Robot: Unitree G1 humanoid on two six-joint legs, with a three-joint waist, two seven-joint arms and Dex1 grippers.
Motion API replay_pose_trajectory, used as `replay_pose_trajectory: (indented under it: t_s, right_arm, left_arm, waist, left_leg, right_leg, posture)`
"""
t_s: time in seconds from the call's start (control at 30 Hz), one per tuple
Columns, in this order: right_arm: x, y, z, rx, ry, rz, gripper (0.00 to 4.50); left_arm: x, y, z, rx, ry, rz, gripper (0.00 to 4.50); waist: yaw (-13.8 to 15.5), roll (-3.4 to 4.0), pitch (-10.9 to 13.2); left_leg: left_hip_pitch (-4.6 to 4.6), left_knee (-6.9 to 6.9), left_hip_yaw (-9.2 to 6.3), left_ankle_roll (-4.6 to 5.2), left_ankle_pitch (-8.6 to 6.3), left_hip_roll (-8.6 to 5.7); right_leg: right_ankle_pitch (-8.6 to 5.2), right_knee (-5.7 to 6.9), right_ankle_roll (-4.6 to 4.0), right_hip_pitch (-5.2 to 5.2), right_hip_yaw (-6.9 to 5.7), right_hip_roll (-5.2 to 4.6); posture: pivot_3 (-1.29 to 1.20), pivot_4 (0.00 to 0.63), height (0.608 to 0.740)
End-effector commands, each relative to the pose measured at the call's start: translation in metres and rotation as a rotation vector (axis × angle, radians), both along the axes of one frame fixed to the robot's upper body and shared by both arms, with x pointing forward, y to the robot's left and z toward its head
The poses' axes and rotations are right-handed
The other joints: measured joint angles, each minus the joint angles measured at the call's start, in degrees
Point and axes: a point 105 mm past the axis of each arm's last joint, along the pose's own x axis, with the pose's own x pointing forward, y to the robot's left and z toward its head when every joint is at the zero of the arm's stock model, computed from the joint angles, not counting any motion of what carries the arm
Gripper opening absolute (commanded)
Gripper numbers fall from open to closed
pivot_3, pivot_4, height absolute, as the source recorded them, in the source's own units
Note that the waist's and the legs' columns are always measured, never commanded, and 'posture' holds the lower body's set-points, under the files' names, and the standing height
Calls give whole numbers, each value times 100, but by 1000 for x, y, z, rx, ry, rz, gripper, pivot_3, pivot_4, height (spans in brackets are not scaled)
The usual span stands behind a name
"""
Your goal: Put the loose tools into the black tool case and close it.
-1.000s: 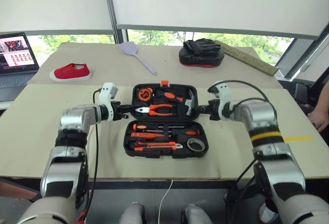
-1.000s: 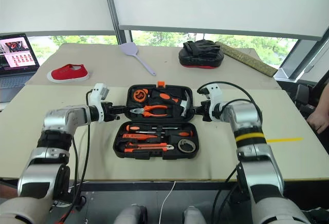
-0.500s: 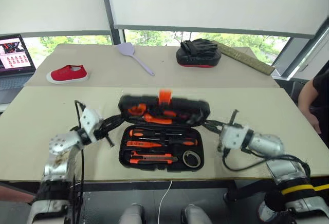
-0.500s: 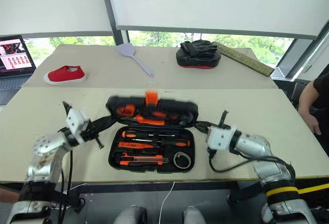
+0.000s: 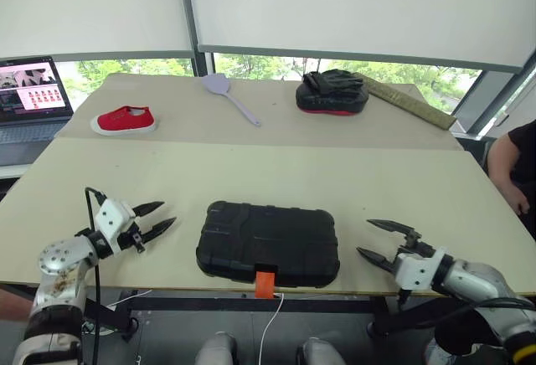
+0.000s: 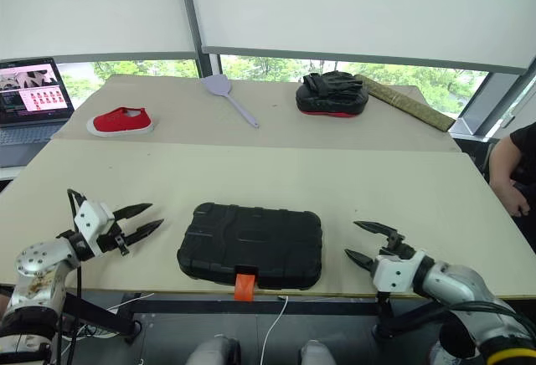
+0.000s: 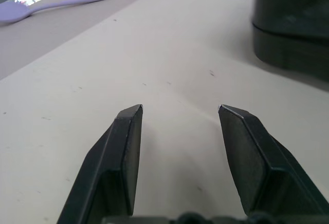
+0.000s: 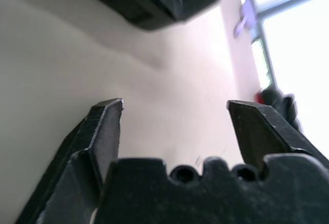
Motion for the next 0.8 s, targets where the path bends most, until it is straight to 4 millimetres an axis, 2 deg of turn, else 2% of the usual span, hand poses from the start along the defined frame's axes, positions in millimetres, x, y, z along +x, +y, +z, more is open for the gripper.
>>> replay_pose_trajectory:
  t_s: [0.03,0.1,0.17,0.23,0.33,0.4,0.57,0.67,0.8]
  right_arm:
    - [-29,26,20,173,252,139,2158]
    - [-45,41,21,192,375,210,1403]
    - [-53,49,21,197,455,231,739]
    - [-64,63,14,170,566,272,52]
    - [-63,86,11,196,570,313,52]
    - [-58,97,6,180,562,322,52]
    - [-31,116,5,138,490,316,52]
    - [-4,118,8,127,417,260,52]
    - [29,111,16,143,345,184,52]
  left_arm:
    - [25,-19,24,-38,9,-37,1789]
    - [37,-35,32,-33,20,-72,925]
    - [43,-44,34,-27,39,-98,134]
    - [51,-59,31,22,92,-152,0]
    - [61,-74,31,69,120,-200,0]
    - [61,-82,27,108,150,-259,0]
    - [57,-86,16,138,243,-329,0]
    - [53,-82,9,139,276,-331,0]
    - [43,-76,1,102,316,-340,0]
  waist:
    - [11,0,0]
    - [15,-6,-1]
    - [-3,-11,-4]
    - [-17,-12,-4]
    - [-6,-33,1]
    - [-7,-38,4]
    - [-21,-41,6]
    - [-28,-53,7]
    - [-52,-61,12]
  left_leg:
    - [-1,2,-1,1,-1,0]
    - [-3,6,-8,1,-1,0]
    - [-2,10,-11,1,-1,2]
    - [-2,10,-11,1,-1,2]
    - [-8,10,-13,1,-1,3]
    - [-18,13,-18,1,-1,5]
    - [-53,22,-18,2,-2,3]
    - [-62,26,-18,2,-1,2]
    - [-68,32,-20,0,2,6]
  right_leg:
    - [0,4,0,-2,1,0]
    - [0,3,3,-1,-2,5]
    - [0,2,5,-1,-4,9]
    - [-16,1,31,-3,-2,11]
    - [-21,2,34,-11,-4,15]
    - [-23,2,32,-18,-11,18]
    - [-9,2,13,-44,-13,16]
    - [-5,13,8,-57,-14,16]
    - [-1,22,12,-70,-13,21]
  posture:
    - [0,150,740]
    - [0,150,740]
    - [0,150,740]
    - [0,150,740]
    - [0,150,740]
    - [0,150,740]
    - [0,150,740]
    - [0,150,740]
    - [0,150,740]
